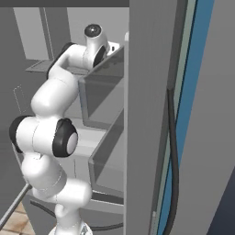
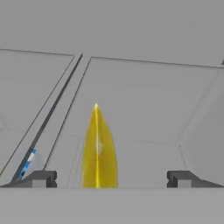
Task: Take the lemon wedge from the fridge and place it on the plate with fish on the dining counter.
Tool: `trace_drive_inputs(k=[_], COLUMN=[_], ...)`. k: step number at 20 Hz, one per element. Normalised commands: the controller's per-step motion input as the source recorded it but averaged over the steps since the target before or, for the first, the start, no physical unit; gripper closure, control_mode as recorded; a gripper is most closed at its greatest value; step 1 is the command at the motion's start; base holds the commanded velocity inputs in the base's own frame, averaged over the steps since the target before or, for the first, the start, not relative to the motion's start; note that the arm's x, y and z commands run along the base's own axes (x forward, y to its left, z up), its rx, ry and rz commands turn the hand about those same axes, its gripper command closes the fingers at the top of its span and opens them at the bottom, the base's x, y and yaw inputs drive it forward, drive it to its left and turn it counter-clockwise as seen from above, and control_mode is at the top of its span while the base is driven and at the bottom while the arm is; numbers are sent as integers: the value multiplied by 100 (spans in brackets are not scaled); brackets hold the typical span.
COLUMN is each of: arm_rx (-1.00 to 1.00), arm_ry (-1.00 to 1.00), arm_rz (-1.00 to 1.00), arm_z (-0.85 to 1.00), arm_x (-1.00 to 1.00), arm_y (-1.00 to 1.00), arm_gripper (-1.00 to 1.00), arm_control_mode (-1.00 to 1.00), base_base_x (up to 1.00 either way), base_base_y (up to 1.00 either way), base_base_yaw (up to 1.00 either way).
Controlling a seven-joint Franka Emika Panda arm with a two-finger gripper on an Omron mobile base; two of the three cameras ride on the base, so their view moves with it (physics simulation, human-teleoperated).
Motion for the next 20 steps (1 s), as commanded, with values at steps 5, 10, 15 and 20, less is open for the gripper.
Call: trace_drive_inputs(k=[5,10,15,20], arm_rx=[0,0,0,0], arm_ry=[0,0,0,-2], arm_rz=[0,0,1,0], arm_z=[-4,-10,-5,0], arm_x=[53,28,-25,-22], arm_y=[0,0,-2,0], arm_gripper=[-100,-100,-100,-100], arm_control_mode=[-100,-100,-100,-100], base_base_x=[0,0,0,0], base_base_y=[0,0,0,0], base_base_yaw=[0,0,0,0])
